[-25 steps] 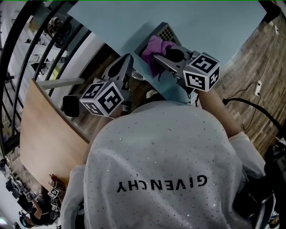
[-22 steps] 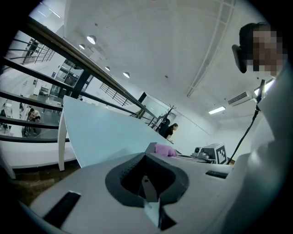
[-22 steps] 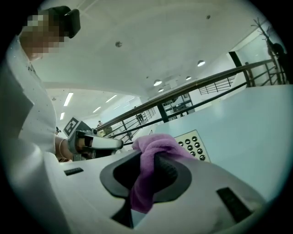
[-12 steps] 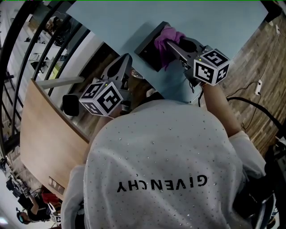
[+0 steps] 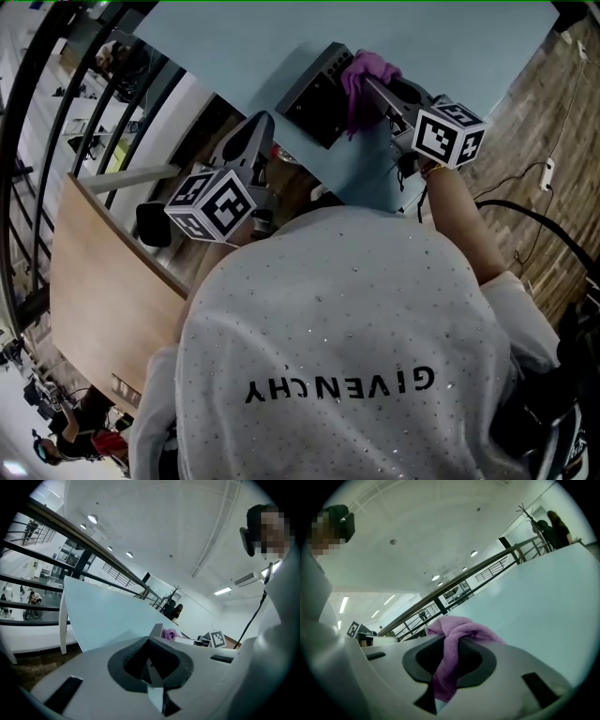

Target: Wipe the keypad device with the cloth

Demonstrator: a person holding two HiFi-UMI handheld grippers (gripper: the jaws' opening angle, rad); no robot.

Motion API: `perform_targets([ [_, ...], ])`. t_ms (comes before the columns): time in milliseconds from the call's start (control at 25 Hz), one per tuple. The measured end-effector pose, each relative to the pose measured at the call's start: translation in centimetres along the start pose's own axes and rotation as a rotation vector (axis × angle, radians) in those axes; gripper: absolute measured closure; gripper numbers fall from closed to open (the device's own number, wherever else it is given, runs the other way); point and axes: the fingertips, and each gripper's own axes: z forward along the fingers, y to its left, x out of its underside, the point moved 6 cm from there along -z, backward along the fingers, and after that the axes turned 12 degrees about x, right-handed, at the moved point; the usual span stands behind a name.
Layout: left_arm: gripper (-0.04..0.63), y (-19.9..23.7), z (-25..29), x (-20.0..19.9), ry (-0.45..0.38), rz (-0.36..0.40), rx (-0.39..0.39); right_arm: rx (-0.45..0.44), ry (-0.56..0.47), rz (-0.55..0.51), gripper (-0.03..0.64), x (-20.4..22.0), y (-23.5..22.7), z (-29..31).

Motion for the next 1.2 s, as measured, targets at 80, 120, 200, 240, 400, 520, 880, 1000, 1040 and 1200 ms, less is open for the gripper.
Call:
perform_targets([
  [80,0.595,0.1,0.0,0.1,0.006,-0.001,0.003,0.010,-0.005,0.039,0.549,0.3,-0.3,0.0],
  [120,0.595,0.1,0.0,0.1,0.009,-0.003,0.004,0.014,-0.006,0.052,0.549,0.3,-0.3,0.0],
  [200,0.595,-0.1,0.1,0.1,0.013,-0.003,0.007,0.013,-0.011,0.061,0.549,0.3,-0.1,-0.4],
  [240,0.595,-0.2,0.1,0.1,0.013,-0.002,0.008,-0.001,-0.015,0.056,0.549,0.2,0.2,-0.6],
  [400,0.595,-0.3,-0.1,0.4,0.008,0.004,0.006,-0.158,-0.005,-0.082,0.549,0.5,3.8,-1.5],
  [520,0.595,-0.5,-0.2,0.6,0.005,0.001,0.002,-0.287,0.055,-0.296,0.549,1.4,7.4,-1.9],
  [880,0.595,-0.1,-1.5,1.0,-0.010,-0.015,-0.019,-0.346,0.207,-0.444,0.549,4.8,9.5,-0.6],
  [1000,0.595,0.2,-2.0,1.4,-0.019,-0.031,-0.025,-0.268,0.200,-0.418,0.549,4.5,8.0,-0.5],
  [1040,0.595,0.3,-2.1,1.6,-0.023,-0.039,-0.025,-0.243,0.199,-0.412,0.549,4.3,7.6,-0.6],
  [1200,0.595,0.0,-2.5,1.8,0.014,0.069,-0.045,-0.160,0.195,-0.398,0.549,3.4,6.0,-0.4],
])
